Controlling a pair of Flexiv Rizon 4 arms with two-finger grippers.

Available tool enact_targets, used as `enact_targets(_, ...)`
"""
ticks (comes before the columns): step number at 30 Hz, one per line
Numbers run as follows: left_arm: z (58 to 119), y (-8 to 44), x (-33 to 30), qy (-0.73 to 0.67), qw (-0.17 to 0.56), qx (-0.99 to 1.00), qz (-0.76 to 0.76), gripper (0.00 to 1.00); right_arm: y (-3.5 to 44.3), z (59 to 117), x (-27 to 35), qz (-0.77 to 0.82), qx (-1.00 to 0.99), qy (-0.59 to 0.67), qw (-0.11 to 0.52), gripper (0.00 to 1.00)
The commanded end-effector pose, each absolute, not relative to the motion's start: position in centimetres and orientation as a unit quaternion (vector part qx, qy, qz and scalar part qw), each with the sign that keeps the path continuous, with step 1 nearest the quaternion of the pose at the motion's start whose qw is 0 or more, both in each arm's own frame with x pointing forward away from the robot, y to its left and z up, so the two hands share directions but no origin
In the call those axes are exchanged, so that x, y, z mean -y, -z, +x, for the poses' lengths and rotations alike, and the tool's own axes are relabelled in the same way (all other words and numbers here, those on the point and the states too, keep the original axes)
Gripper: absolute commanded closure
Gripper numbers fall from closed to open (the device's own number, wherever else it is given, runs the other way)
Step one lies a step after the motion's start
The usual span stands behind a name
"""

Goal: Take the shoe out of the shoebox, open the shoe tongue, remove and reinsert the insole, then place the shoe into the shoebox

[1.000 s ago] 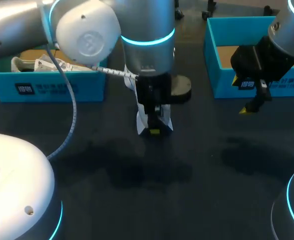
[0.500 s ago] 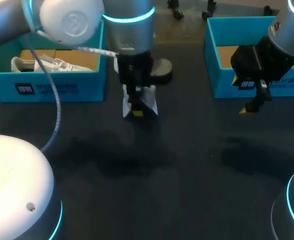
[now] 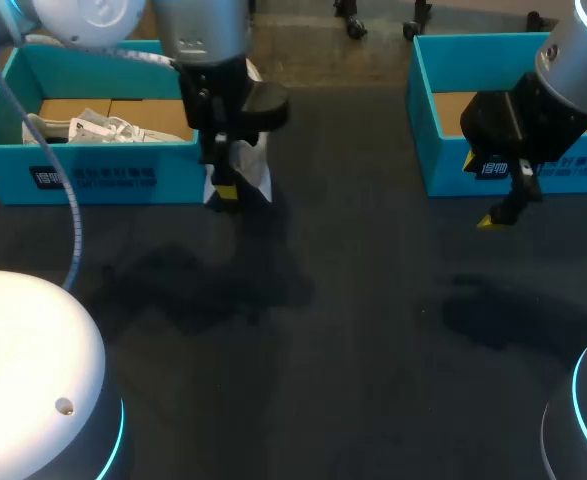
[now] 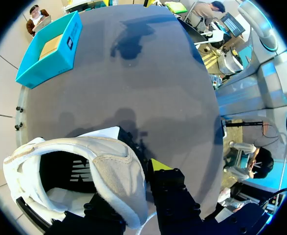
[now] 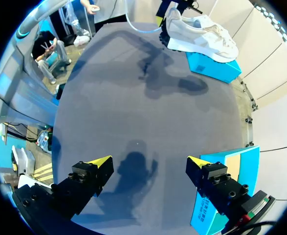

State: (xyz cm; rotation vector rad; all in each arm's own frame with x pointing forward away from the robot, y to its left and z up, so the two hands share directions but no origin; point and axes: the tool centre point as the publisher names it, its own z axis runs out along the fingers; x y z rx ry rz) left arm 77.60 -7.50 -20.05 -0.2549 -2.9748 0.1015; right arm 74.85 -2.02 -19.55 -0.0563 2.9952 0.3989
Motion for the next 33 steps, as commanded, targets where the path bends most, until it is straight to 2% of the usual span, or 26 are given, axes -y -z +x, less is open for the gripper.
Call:
enact_targets(1,78.7,20.0,5.0,-0.053,0.08,0.992,-0.085,1.0,19.6,74.9,2.0,-0.018,-0.989,-0.131,0.06,0.0)
enact_targets(33,88.7,19.1,-12.5,-0.077,0.078,0.99,-0.093,1.0,19.6,74.9,2.0,-0.018,-0.989,-0.131,0.06,0.0)
